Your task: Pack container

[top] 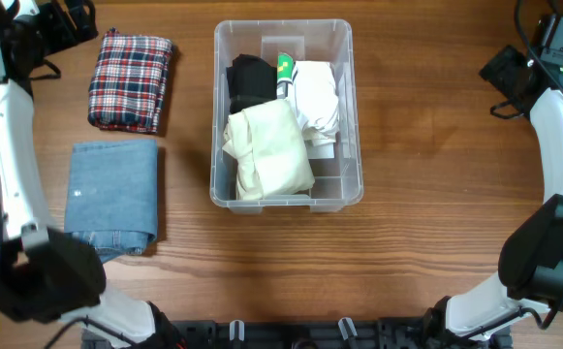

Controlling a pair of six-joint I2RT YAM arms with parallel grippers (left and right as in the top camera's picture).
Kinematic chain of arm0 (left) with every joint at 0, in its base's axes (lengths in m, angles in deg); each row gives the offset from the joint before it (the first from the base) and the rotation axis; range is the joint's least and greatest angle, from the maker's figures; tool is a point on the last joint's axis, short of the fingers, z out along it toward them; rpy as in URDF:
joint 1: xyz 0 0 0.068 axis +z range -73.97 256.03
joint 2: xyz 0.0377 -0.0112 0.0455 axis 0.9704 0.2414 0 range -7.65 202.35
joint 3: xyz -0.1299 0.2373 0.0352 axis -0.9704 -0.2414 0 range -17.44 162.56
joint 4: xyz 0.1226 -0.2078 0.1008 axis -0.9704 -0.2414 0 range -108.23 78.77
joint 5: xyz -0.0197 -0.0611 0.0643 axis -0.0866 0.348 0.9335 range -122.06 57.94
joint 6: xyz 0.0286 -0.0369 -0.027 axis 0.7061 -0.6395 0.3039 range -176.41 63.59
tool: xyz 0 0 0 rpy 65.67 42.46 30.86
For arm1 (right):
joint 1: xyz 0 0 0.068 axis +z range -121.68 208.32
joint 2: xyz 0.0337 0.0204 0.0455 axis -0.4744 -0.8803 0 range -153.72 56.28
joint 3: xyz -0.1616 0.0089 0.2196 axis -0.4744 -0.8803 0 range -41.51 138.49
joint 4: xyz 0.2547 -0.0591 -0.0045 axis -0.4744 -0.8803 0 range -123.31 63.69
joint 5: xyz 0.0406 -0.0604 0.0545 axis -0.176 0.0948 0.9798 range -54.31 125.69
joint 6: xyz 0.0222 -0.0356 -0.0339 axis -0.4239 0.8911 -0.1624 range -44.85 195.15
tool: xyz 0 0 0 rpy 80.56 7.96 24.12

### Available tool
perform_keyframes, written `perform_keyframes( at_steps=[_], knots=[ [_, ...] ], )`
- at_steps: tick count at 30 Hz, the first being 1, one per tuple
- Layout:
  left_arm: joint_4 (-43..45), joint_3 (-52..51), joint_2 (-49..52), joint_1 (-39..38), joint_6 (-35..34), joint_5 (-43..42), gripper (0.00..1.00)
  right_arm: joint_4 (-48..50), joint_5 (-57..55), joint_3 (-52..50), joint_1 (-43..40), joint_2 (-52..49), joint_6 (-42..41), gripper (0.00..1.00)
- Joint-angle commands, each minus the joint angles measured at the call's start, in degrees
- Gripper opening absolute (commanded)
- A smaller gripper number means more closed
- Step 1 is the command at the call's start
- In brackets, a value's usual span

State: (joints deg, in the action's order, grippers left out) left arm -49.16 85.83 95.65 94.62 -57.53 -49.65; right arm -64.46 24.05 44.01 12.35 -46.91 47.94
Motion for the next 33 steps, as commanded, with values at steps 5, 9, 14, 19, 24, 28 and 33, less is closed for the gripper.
perform_keyframes(
  at_steps=[5, 9, 14, 19, 24, 28, 33],
  knots=[
    [0.7, 1.2, 13.2, 5.1, 2.3, 1.2, 1.00, 0.2, -0.4, 0.0, 0.1, -0.7, -0.9, 1.00],
    [0.7, 1.2, 18.3, 6.4, 2.5, 0.9, 1.00, 0.2, -0.4, 0.0, 0.1, -0.7, -0.9, 1.00],
    [1.8, 1.2, 23.6, 7.0, 4.2, -4.2, 1.00, 0.2, -0.3, 0.0, 0.1, -0.7, -0.9, 1.00],
    [2.2, 1.2, 26.1, 6.8, 4.1, -10.0, 1.00, 0.2, -0.3, 0.0, 0.1, -0.7, -0.9, 0.99],
    [1.0, 1.0, 28.8, 6.8, 3.9, -10.1, 1.00, 0.2, -0.3, 0.0, 0.1, -0.7, -0.9, 1.00],
    [0.2, 1.0, 30.8, 6.8, 3.9, -12.6, 1.00, 0.2, -0.3, 0.0, 0.1, -0.7, -0.9, 1.00],
    [-0.9, 0.9, 31.6, 6.1, 4.0, -14.6, 1.00, 0.2, -0.4, 0.0, 0.1, -0.7, -0.9, 1.00]
  ],
)
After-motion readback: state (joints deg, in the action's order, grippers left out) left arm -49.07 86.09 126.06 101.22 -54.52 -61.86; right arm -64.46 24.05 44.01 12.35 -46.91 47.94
